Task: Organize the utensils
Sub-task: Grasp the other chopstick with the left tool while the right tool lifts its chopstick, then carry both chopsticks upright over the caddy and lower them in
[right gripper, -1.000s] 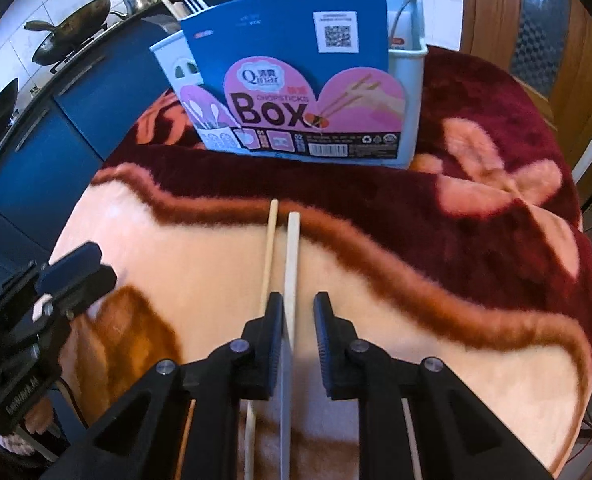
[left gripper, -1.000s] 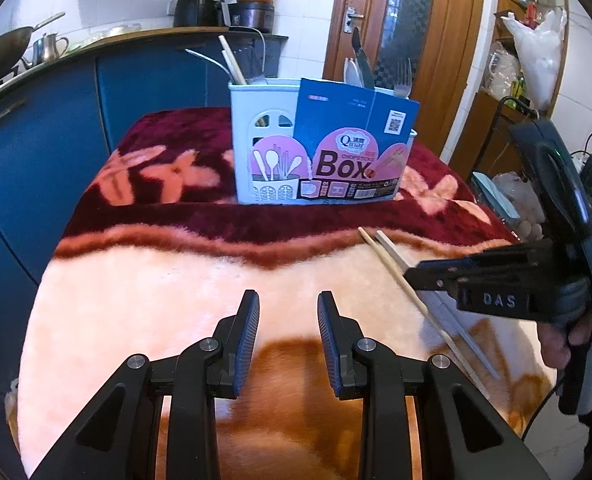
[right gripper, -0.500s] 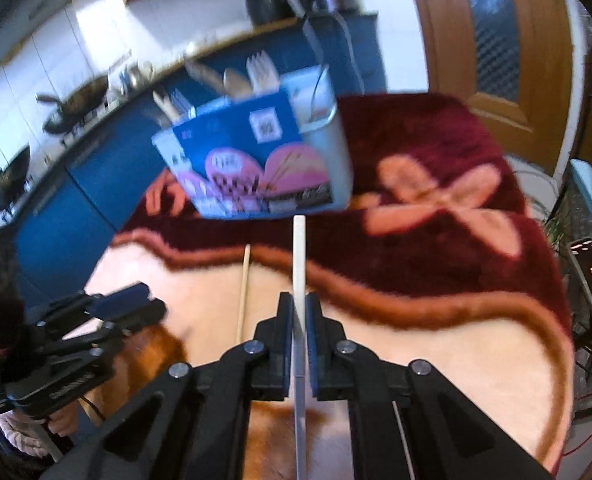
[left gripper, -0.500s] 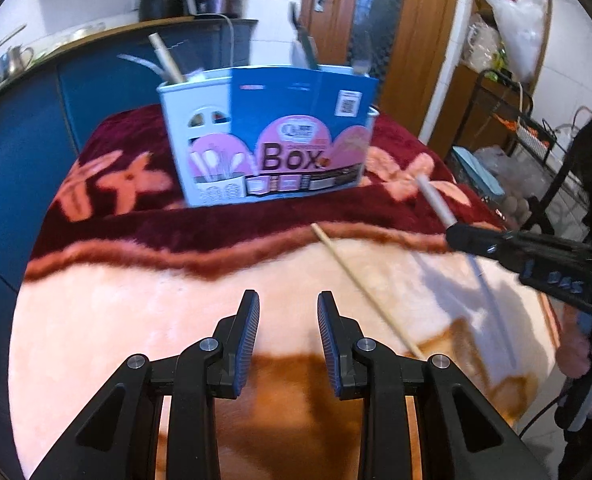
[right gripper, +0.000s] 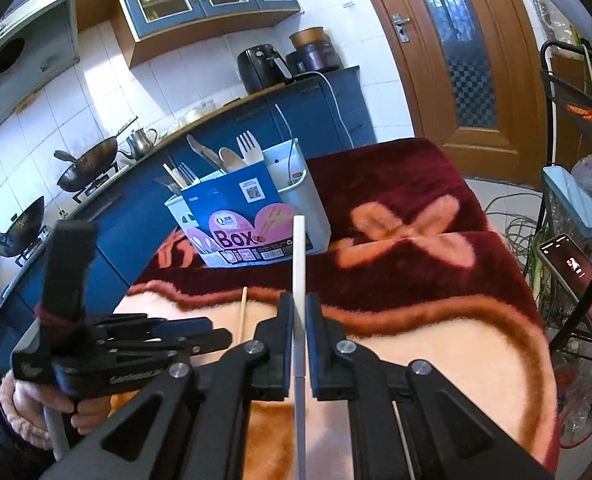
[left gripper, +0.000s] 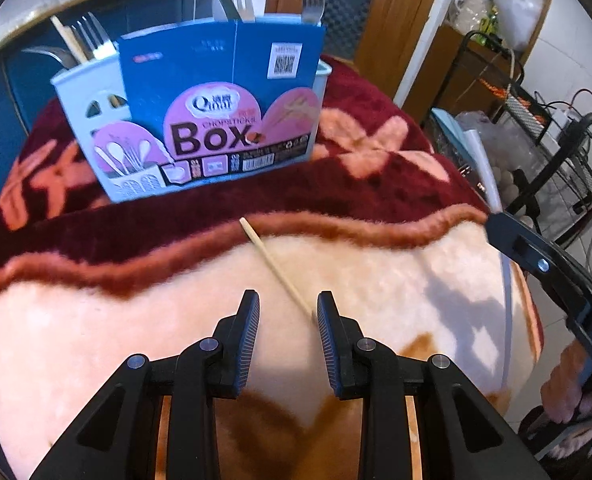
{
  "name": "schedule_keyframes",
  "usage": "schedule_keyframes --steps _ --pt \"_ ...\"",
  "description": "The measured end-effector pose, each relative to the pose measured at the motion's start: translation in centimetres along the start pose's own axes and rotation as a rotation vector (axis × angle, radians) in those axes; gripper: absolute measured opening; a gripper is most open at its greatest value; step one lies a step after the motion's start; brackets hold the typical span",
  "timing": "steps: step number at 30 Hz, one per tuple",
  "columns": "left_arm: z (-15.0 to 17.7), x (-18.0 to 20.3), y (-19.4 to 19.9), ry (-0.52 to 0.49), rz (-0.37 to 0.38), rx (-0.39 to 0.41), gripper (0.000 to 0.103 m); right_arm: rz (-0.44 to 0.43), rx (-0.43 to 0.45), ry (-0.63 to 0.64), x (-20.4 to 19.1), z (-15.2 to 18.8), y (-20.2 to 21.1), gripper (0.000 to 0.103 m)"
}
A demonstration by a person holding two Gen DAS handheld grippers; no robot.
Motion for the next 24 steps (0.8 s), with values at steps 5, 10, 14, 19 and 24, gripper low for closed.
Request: schedule_keyframes --steps 5,10,14,19,24 --pt "-0.5 0.1 -1.7 0.049 0.049 -0.081 0.030 -0.001 0.018 -0.008 0.5 0.3 0.5 0.008" --pt "-1.0 0.3 -3.1 0.069 0.062 -0.135 0.027 -0.003 0.023 -0.007 0.7 0.5 0.5 0.008" --pt "-1.5 0.4 -3.6 0.075 0.064 -0.148 0.026 -0.009 0.016 -0.001 0.6 0.7 0.3 0.008" --pt "-1.5 -0.4 -3.5 0.123 0.087 -0.142 0.012 -0.008 0.006 0.007 0.3 0.9 0.1 0.008" --pt "-1.3 -0.8 -2.9 0.165 0.118 -0.115 0.004 -0.007 0.000 0.015 0.0 1.0 0.0 0.008"
Point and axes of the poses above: each gripper's, at about its wrist camera, not at the fingertips, and y roughly against the way its jaws point, x to its right, z to its underside, the point moved 7 cm from there along -y, roughly the way its jaws point, and after that the axes turned 2 degrees about z, right-handed, at the moved point
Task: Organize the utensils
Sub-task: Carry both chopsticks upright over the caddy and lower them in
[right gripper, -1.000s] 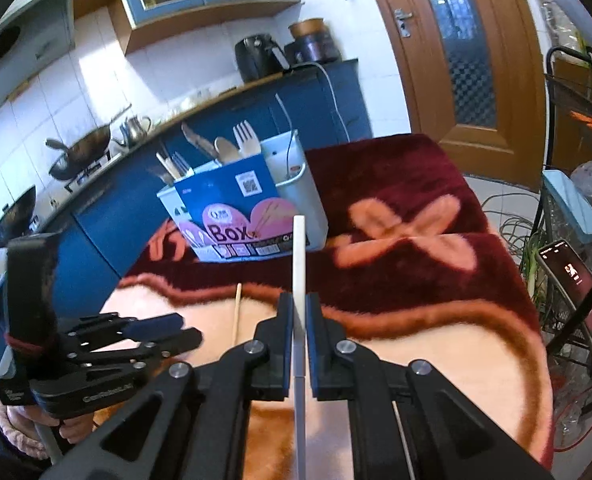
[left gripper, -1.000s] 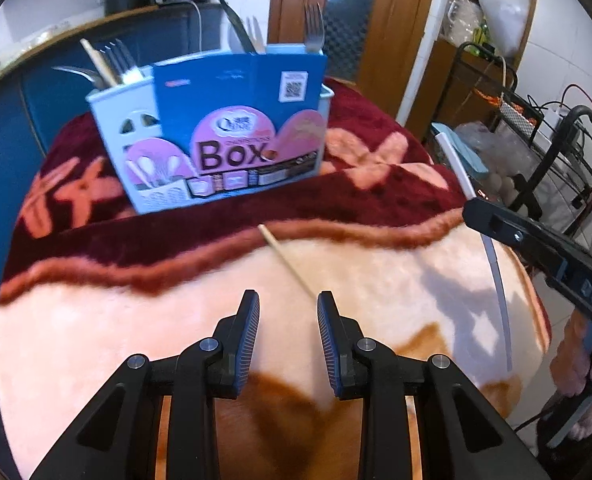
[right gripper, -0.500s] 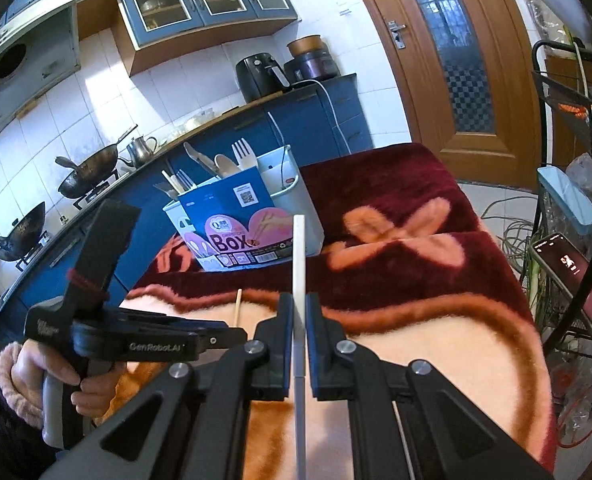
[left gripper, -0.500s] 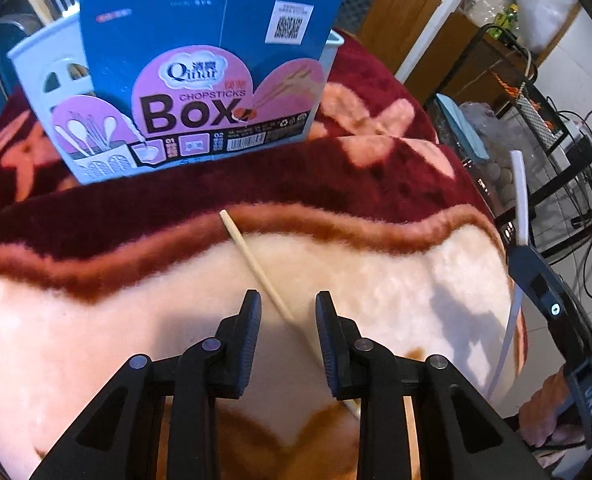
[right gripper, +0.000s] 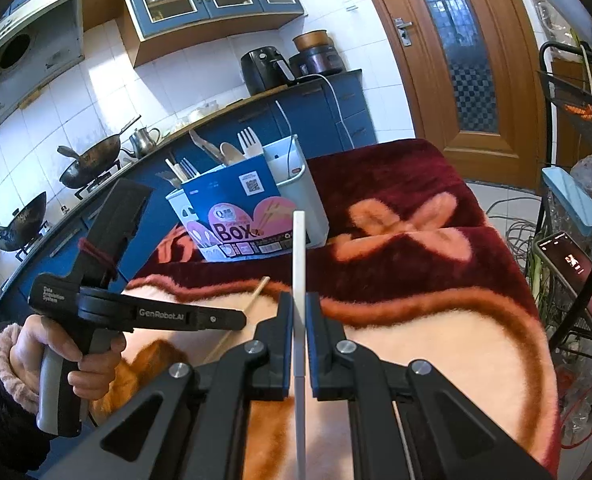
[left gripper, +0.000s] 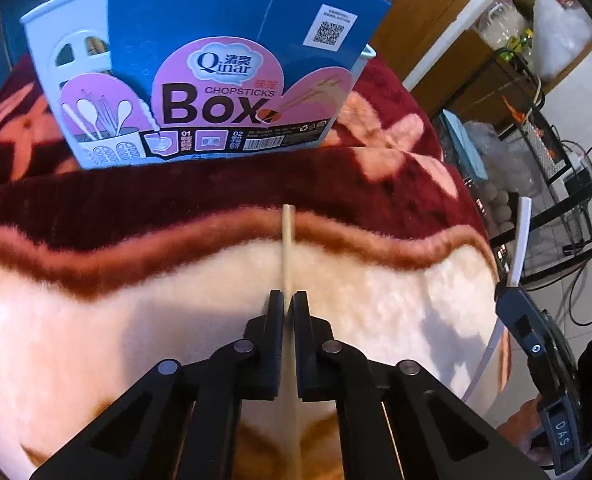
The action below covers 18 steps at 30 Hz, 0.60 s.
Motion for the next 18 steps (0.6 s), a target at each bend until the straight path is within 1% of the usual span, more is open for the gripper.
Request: schedule_keyframes --steps 3,5,7,12,16,18 --pt "0.2 0.1 0.9 0.015 0.043 0.024 0.004 -0.001 0.005 0.008 -0.3 -0.1 0.1 0.008" --pt "0.2 0.2 2.2 0.021 0.064 0.064 0.004 -0.002 0.017 0.007 -0.5 -0.4 0.3 0.008" --pt "-0.2 0.2 3.6 0.015 0.067 0.114 0.004 -0.002 0.039 0.010 -0.7 -0.8 0.6 0.008" --pt "-2.0 0.0 8.3 -0.049 -0.001 0.304 0.004 -0.004 0.078 0.034 -1.7 -1.6 1.2 0.008" --pt "-3.5 -0.6 11.4 -0.054 -0.017 0.408 0.004 -0.008 0.102 0.044 -2.2 -2.2 1.3 0.008" --pt "-4.6 -0.9 13.3 -0.067 -0.038 0.478 0.004 -0.003 0.115 0.045 -2.2 -2.4 1.4 0.008"
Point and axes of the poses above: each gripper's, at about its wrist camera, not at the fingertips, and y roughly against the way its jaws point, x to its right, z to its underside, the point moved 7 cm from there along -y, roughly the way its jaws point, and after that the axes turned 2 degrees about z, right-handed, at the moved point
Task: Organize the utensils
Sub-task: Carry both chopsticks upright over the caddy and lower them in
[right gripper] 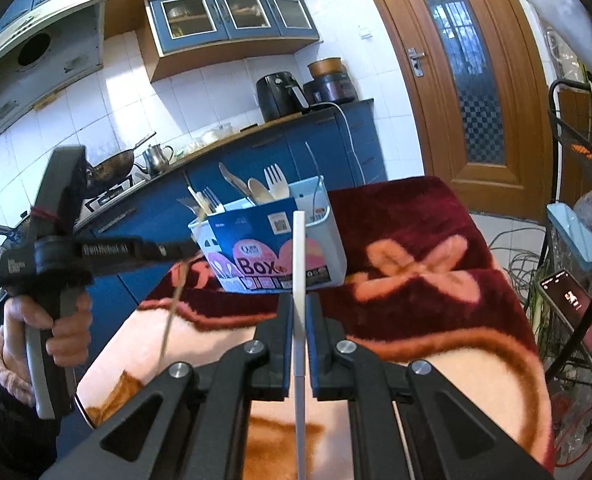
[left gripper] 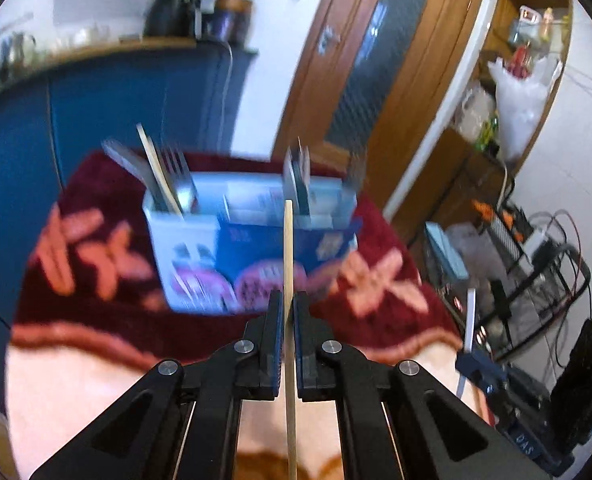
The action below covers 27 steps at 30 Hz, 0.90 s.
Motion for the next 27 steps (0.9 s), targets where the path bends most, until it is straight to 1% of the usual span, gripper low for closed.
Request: schedule_keyframes --steps 4,8,10,13,15,17,22,25,27 --pt "-3.2 -0.7 1.9 -0.023 -0.033 0.117 0.004 -0.003 0.022 0.008 -0.2 -0.5 0.0 0.008" --pt "-6.9 -1.6 3.2 -0.062 -0.101 0.272 0.004 -0.004 0.019 0.022 -0.3 -0.5 -0.3 0.008" --pt "-8.2 -2.1 3.6 -0.064 -0.122 0.326 0.004 -0.003 0.011 0.024 -0.3 -0.4 -0.6 0.008" --pt "-10.0 -2.8 3.7 -0.049 -0.139 0.403 0.004 0.002 0.005 0.021 -0.1 -0.4 -1.0 0.008" --pt "-11.1 -3.2 3.6 -0.043 -0.130 0.456 0.004 0.002 0.003 0.019 0.0 -0.5 -1.3 0.008" --pt "-12.2 -3.9 3.4 -0.040 -0.151 0.510 0.004 -0.007 0.005 0.018 0.0 -0.6 -1.4 0.008" --pt "-13.5 -5.4 2.8 -0.022 -0.178 0.608 0.004 -0.013 0.026 0.037 -0.3 -0.9 -1.6 0.008" --pt "-13.2 -6.3 2.0 -0.010 -0.184 0.628 0.004 -0.009 0.031 0.052 -0.5 -1.3 -2.0 0.008" --pt "-12.6 -6.9 1.2 0.002 -0.185 0.625 0.004 -0.002 0.030 0.070 -0.7 -1.7 -2.3 0.008"
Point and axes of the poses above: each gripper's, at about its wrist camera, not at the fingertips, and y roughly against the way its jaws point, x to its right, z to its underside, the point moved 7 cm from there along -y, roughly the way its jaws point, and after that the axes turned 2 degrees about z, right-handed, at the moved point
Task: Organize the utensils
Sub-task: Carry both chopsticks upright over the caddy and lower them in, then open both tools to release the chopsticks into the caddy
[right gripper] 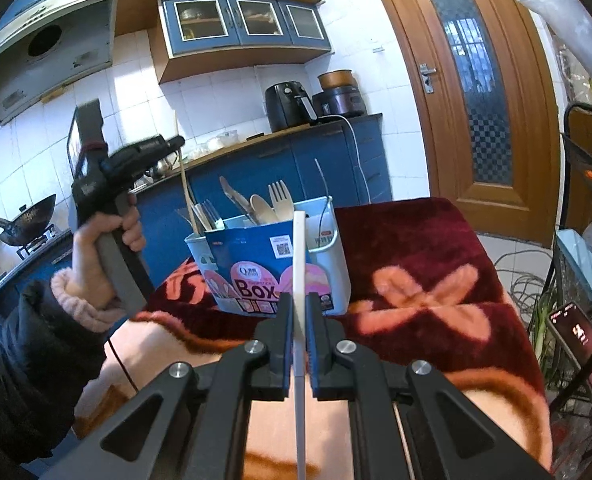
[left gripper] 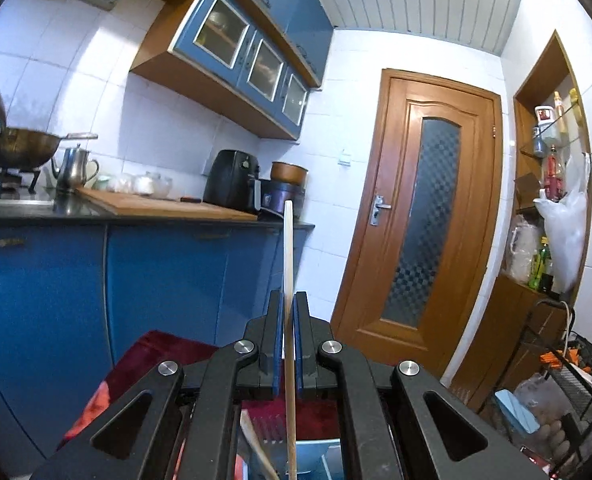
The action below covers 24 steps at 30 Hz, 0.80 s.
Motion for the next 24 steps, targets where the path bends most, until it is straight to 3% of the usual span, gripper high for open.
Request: schedule_keyframes --steps 8,24 --pt "3.7 -0.6 0.0 -0.020 -0.008 -0.029 0.004 0.039 0.046 0.093 -0.9 -3.6 -1.6 0.008" --pt "5.8 -1.2 0.0 0.015 0.031 -0.049 0.004 0.068 0.342 0.130 -1.9 -12.9 -8.7 0.008"
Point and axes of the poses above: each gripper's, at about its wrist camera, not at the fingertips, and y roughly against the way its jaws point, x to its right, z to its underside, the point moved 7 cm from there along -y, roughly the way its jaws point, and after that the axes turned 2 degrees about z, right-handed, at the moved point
